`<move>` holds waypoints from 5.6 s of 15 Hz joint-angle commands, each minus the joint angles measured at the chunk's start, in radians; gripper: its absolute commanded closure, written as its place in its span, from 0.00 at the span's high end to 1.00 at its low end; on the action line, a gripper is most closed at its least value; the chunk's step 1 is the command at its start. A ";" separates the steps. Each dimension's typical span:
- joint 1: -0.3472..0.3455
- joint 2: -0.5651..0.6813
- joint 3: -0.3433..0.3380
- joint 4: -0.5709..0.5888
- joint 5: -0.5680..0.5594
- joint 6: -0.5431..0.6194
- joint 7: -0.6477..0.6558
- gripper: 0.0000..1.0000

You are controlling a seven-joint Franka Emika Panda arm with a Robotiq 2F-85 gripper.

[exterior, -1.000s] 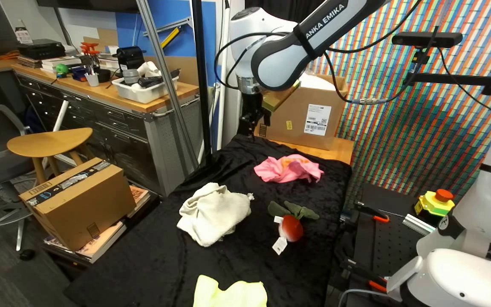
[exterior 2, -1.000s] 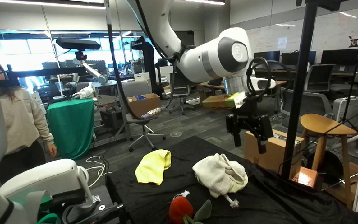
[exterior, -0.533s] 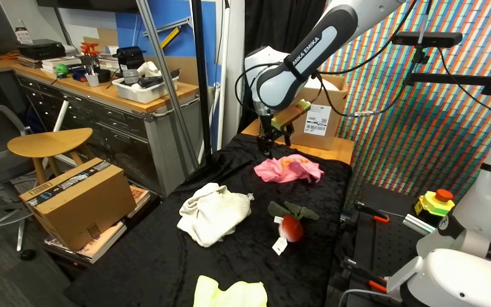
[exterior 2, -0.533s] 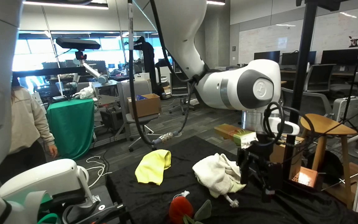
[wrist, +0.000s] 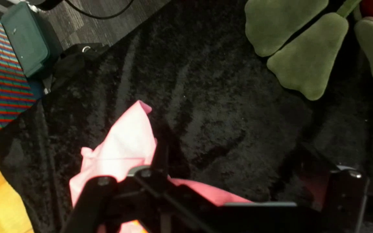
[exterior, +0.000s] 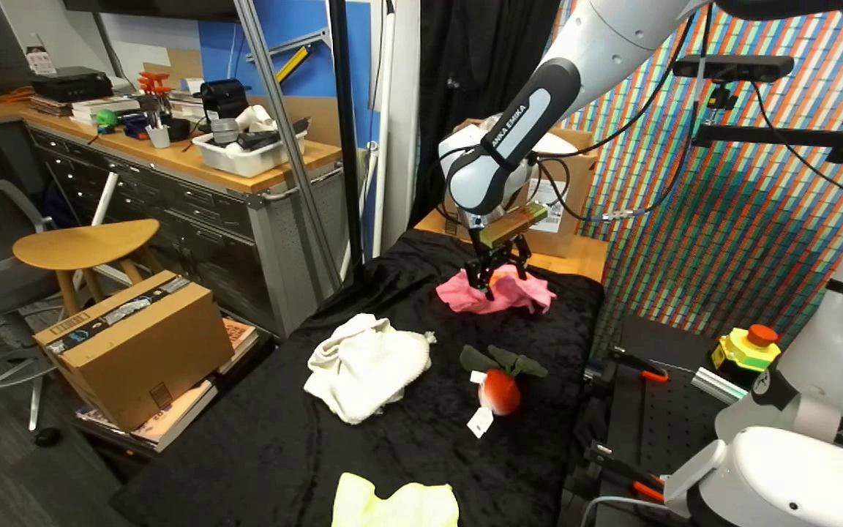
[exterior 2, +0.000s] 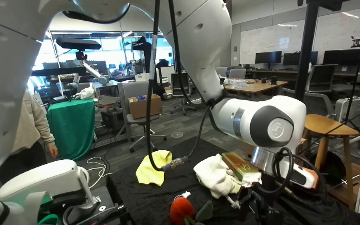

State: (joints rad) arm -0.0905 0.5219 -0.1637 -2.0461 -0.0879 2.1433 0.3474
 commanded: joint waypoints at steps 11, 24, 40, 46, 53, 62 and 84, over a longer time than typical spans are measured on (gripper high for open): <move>-0.052 0.143 -0.039 0.094 0.109 -0.005 0.031 1.00; -0.071 0.242 -0.058 0.190 0.169 -0.002 0.078 0.54; -0.036 0.118 -0.040 0.089 0.167 0.143 0.041 0.07; 0.064 -0.174 -0.060 -0.131 0.057 0.336 0.035 0.07; 0.140 -0.519 -0.029 -0.272 -0.254 0.439 0.154 0.07; 0.097 -0.706 0.199 -0.229 -0.410 0.481 0.302 0.08; 0.146 -0.420 0.378 0.024 -0.803 0.310 0.567 0.07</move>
State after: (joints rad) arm 0.0023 0.0123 0.2637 -2.1111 -0.8470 2.5279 0.8774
